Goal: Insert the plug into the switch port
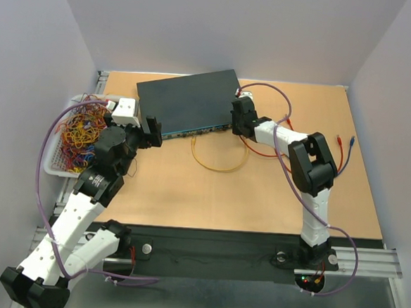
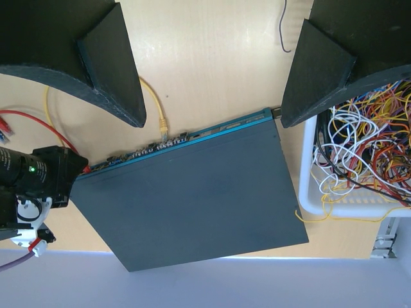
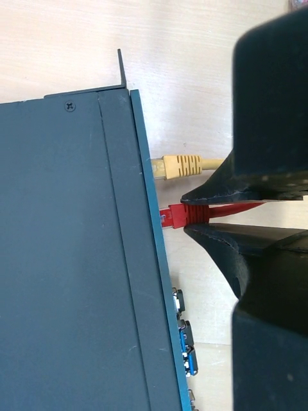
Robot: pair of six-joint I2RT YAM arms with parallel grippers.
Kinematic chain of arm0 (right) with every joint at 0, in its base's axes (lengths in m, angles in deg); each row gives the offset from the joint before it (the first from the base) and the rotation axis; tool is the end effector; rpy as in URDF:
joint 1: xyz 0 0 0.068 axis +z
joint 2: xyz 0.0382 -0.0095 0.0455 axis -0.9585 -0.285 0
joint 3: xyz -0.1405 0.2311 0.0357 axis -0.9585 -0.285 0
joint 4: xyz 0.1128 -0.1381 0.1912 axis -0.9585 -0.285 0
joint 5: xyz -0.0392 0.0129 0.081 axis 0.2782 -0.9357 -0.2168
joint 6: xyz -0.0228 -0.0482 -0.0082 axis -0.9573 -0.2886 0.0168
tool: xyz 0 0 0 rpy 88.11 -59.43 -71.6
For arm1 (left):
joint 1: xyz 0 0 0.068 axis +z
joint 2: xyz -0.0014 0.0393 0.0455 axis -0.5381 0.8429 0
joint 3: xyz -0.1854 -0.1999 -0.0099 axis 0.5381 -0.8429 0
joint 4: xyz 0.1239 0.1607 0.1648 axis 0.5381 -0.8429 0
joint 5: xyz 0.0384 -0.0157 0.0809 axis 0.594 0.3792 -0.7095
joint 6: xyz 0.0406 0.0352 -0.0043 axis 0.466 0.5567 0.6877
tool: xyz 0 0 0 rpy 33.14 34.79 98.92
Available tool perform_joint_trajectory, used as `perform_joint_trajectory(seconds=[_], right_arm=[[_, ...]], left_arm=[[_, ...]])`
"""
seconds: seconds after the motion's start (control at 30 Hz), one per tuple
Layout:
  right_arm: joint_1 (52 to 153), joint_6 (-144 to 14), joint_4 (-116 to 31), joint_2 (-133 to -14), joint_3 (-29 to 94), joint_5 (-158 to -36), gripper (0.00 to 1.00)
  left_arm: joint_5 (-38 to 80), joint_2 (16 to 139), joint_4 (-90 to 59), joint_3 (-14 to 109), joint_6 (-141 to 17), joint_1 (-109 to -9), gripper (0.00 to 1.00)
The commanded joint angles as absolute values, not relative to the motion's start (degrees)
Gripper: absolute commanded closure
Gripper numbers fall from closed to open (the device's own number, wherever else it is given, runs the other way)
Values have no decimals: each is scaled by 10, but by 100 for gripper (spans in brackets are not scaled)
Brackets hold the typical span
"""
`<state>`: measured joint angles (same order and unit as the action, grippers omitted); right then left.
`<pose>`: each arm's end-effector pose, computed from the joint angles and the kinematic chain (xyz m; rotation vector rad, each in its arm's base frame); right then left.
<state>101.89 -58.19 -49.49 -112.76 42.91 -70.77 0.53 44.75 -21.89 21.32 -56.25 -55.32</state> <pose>0.4190 0.2143 0.1804 -0.1274 2.2538 0.0251 0.1643 -0.0608 0.3666 0.0688 1.5825 -0.2236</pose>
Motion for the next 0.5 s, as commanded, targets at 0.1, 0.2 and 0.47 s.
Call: perform_joint_trajectory(seconds=[0.1, 0.2, 0.47], right_arm=[[995, -628, -232, -1077, 457, -628, 99], [993, -636, -231, -1080, 471, -626, 99], [990, -641, -165, -1091, 454, -604, 100]], left_arm=[[1, 444, -195, 208, -554, -551, 3], [1, 444, -195, 208, -555, -552, 3], [-1, 443, -196, 209, -555, -551, 3]])
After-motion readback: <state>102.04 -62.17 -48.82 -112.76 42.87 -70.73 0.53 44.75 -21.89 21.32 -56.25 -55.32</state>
